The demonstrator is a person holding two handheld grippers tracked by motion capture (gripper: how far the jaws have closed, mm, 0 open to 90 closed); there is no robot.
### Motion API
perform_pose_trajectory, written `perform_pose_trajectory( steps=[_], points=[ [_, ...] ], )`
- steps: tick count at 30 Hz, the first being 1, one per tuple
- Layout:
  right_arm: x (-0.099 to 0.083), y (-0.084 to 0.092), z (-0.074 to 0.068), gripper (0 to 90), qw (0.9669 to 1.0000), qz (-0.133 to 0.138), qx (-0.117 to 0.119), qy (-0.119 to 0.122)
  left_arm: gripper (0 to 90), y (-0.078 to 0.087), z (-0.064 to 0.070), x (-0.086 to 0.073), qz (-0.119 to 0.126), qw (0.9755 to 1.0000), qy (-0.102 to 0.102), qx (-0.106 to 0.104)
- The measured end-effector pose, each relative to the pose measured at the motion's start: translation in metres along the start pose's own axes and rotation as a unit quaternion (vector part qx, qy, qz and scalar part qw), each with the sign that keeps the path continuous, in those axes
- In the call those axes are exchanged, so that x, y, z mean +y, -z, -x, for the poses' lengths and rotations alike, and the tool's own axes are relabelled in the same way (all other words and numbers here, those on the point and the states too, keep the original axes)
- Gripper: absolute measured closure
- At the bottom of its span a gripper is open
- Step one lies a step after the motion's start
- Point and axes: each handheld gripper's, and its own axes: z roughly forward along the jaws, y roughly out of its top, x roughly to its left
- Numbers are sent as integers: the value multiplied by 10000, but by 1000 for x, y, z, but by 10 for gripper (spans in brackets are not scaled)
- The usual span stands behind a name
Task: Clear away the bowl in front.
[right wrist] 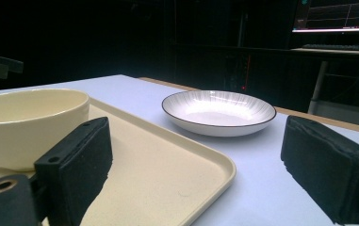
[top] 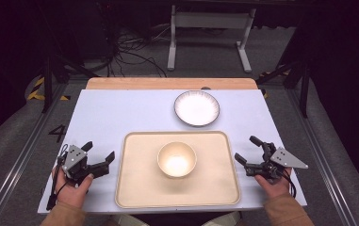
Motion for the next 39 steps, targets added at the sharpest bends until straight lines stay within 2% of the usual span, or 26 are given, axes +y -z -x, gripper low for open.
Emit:
perform_pose_trajectory(
  steps=[4, 12, 17, 19, 20, 21, 23, 24, 29, 39],
  points=[
    [0, 0, 0, 100, 10000, 9, 0, 7, 86, -2, 0, -2, -53, 10000, 73, 4],
    [0, 0, 0, 100, 10000, 9, -1, 11, 85, -3, -3, -6, 26, 9998, 186, -1],
    [0, 0, 0, 100, 10000, 11, -3, 14, 62, -4, -1, -6, -47, 9999, 98, -9],
    [0, 0, 0, 100, 10000, 12, -6, 15, 51, -7, 1, -5, -192, 9998, -47, -18],
    [0, 0, 0, 98, 10000, 18, -5, 16, 48, -8, 3, -4, -273, 9996, -83, 28],
    [0, 0, 0, 98, 10000, 18, -7, 15, 49, -11, 6, -3, -405, 9989, -164, 176],
    [0, 0, 0, 98, 10000, 19, -6, 14, 55, -12, 7, -3, -453, 9986, -224, 171],
    [0, 0, 0, 98, 10000, 19, -6, 14, 57, -13, 8, -3, -475, 9983, -317, 139],
    [0, 0, 0, 98, 10000, 20, -5, 17, 58, -12, 7, -3, -446, 9986, -266, 109],
    [0, 0, 0, 98, 10000, 22, -5, 11, 58, -12, 7, -3, -437, 9985, -303, 96]
  ],
)
